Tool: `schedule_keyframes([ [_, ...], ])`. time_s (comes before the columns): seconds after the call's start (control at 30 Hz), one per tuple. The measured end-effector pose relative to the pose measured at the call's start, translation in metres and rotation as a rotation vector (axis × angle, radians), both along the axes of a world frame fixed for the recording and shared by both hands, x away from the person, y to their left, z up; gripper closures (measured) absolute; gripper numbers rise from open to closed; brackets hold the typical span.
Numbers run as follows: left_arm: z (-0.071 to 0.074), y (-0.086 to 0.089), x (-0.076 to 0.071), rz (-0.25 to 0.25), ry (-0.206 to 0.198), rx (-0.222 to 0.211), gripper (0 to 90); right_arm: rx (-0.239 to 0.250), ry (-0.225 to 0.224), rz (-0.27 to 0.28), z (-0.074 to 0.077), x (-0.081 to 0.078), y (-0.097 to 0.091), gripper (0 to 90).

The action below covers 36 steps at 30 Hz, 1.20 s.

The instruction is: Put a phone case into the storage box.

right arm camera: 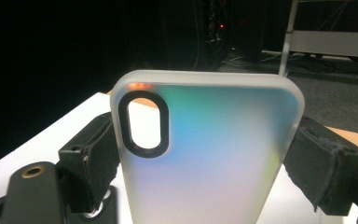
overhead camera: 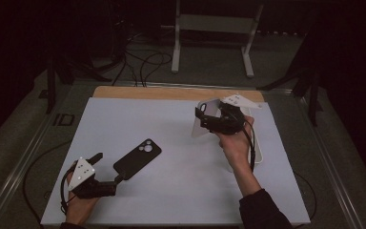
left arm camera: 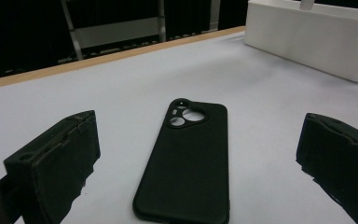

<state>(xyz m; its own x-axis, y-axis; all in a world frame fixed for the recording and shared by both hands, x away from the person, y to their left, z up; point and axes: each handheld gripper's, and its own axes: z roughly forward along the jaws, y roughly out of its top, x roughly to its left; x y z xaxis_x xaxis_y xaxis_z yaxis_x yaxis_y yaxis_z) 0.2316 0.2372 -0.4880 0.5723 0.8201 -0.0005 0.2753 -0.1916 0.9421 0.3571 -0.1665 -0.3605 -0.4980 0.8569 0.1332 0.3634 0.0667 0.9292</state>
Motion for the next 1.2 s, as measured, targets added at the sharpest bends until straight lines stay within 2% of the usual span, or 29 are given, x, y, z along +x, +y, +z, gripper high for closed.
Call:
schedule_keyframes([
  [0.53, 0.000, 0.001, 0.000, 0.008, 0.003, 0.003, 0.0, -0.029, -0.012, -0.033, 0.001, 0.014, -0.006, 16.7],
  [1.2, 0.000, 0.000, 0.000, 0.012, 0.002, 0.006, 0.0, -0.038, -0.016, -0.075, 0.004, 0.031, -0.017, 16.8],
])
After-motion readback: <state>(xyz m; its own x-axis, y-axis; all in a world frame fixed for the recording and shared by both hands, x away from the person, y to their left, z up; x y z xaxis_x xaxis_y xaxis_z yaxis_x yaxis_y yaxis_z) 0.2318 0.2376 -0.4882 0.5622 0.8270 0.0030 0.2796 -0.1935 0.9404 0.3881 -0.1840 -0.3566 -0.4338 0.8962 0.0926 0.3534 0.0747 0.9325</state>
